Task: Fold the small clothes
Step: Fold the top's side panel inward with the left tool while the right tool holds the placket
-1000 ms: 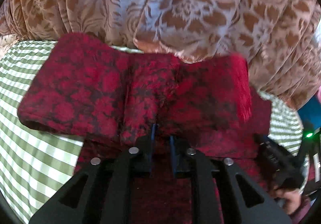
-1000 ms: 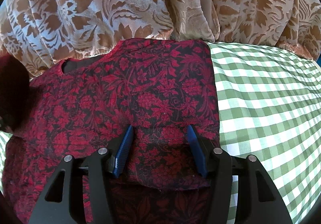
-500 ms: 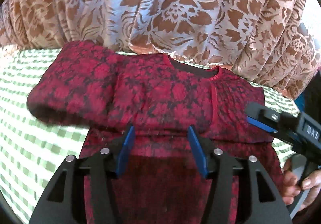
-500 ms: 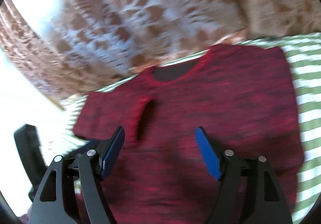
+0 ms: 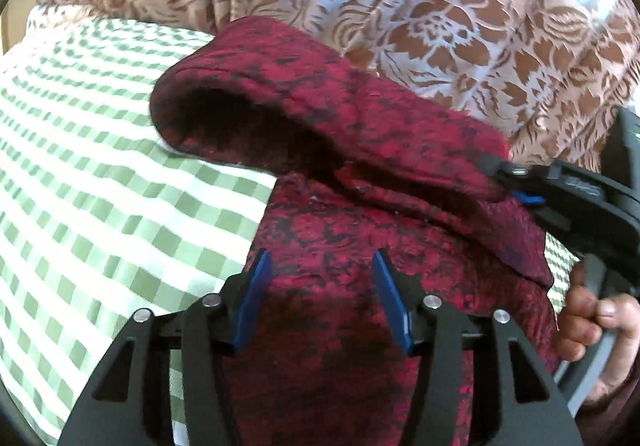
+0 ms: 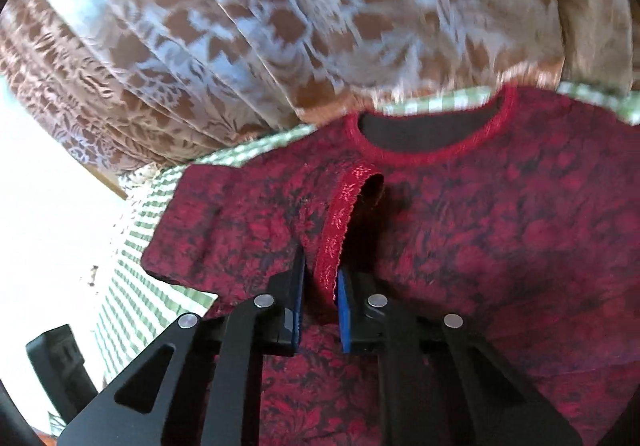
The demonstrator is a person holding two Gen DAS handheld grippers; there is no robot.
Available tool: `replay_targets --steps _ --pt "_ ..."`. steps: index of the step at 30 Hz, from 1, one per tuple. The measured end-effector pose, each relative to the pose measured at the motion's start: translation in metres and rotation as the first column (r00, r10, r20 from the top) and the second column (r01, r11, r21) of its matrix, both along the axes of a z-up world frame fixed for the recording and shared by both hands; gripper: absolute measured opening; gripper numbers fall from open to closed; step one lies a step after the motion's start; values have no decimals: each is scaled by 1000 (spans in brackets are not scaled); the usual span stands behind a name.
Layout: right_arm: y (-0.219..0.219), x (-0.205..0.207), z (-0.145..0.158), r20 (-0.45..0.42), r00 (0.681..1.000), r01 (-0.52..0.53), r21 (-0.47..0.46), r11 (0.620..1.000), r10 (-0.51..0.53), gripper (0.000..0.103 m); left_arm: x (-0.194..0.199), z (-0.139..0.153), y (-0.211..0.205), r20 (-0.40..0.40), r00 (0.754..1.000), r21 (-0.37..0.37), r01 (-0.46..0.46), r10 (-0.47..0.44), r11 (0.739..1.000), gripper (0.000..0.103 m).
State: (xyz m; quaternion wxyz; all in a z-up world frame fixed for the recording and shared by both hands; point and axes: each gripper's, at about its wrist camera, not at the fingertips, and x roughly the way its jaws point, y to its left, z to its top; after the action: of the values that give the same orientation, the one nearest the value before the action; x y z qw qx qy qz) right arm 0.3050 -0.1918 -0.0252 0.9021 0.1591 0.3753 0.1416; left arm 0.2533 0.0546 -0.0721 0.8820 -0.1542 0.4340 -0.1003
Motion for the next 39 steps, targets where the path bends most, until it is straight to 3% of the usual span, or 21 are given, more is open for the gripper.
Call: replay_targets --steps 8,13,18,23,29,30,31,33,35,39 --pt "-66 -30 35 114 982 151 -14 988 -148 10 1 -1 5 -9 999 16 -35 35 999 51" --pt "-117 -42 27 81 965 253 -18 967 -251 9 2 -7 8 -34 998 28 -57 58 998 51" --pt "-154 -45 -1 18 939 344 -51 938 -344 7 3 -11 10 -59 995 48 -73 76 996 51" --pt "-171 -42 -26 -40 916 394 -101 914 -399 7 4 -1 16 -45 996 33 -75 77 997 51" --pt "-174 -46 -27 -45 923 381 -53 923 -383 7 22 23 32 -2 997 -8 -81 81 997 55" --pt "-174 -49 -23 -31 922 383 -62 922 -385 15 28 27 35 2 997 -16 -78 78 997 56" --pt "-174 -53 -18 -17 920 390 -78 918 -392 30 35 29 36 -3 998 -28 -68 68 997 58" --pt "-170 -62 -5 42 918 397 -95 913 -394 41 48 31 41 -8 998 -41 -64 64 997 60" --pt "-160 -65 7 83 930 364 -104 925 -357 41 61 31 45 -9 998 -48 -64 64 997 64" --pt "-135 -53 11 98 960 274 -138 952 -262 41 97 24 51 -64 997 -153 -57 47 987 66"
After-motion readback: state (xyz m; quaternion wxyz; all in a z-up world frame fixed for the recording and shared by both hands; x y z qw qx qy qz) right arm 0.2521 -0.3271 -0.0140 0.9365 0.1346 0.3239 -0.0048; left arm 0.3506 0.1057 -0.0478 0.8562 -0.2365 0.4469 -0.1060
